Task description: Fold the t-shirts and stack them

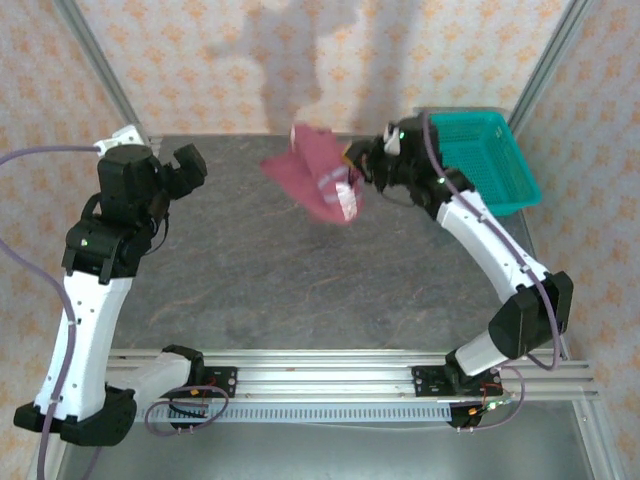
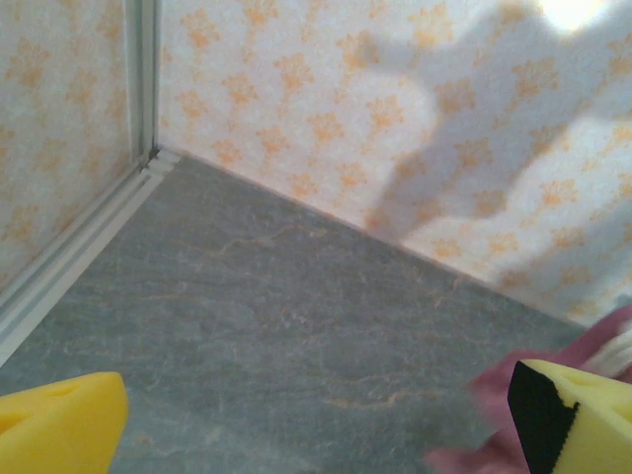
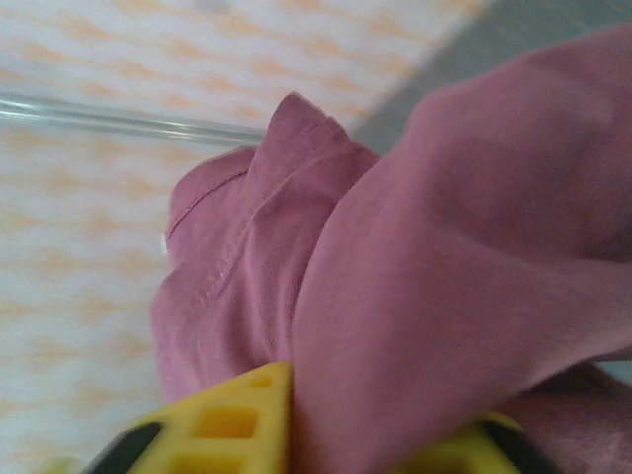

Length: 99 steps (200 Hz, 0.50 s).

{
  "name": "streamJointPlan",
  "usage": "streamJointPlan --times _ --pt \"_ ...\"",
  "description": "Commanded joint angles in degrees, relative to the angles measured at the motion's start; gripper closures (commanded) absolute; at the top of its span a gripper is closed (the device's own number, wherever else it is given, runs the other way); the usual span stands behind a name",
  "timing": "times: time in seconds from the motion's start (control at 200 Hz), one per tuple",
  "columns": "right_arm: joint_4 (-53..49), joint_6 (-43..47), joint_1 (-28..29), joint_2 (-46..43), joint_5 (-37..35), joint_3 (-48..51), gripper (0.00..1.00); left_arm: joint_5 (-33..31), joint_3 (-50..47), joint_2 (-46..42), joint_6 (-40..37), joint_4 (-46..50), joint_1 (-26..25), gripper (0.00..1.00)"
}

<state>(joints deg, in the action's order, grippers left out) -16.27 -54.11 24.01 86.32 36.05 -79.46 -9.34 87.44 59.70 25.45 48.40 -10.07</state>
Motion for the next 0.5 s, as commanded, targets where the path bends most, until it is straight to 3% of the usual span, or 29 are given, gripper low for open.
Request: streamJointPlan --times 0.0,0.04,0.155,0.345,0.49 --pt "-3.34 3.7 -0.65 0.75 -3.55 10.13 0.45 5.13 -8.92 -1.5 1.51 2.76 0.06 0.0" --pt "-7.84 6.36 -1.39 1.73 -7.61 11.92 0.38 8.4 -13.08 -2.11 2.28 1.51 0.05 0.0" --pt "-11.61 11.26 -3.95 1.64 -14.46 15.7 0.31 16.38 -22.39 -1.7 4.43 -0.24 0.12 0.0" --pt "-21.36 21.58 -4.07 0.62 -18.78 10.05 0.24 27.52 -29.66 1.89 6.58 -2.85 -0.13 0.0" --pt "-22.3 25.99 -4.14 3.53 -16.03 8.7 0.24 33.14 -34.89 6.19 9.18 -5.31 -0.13 0.02"
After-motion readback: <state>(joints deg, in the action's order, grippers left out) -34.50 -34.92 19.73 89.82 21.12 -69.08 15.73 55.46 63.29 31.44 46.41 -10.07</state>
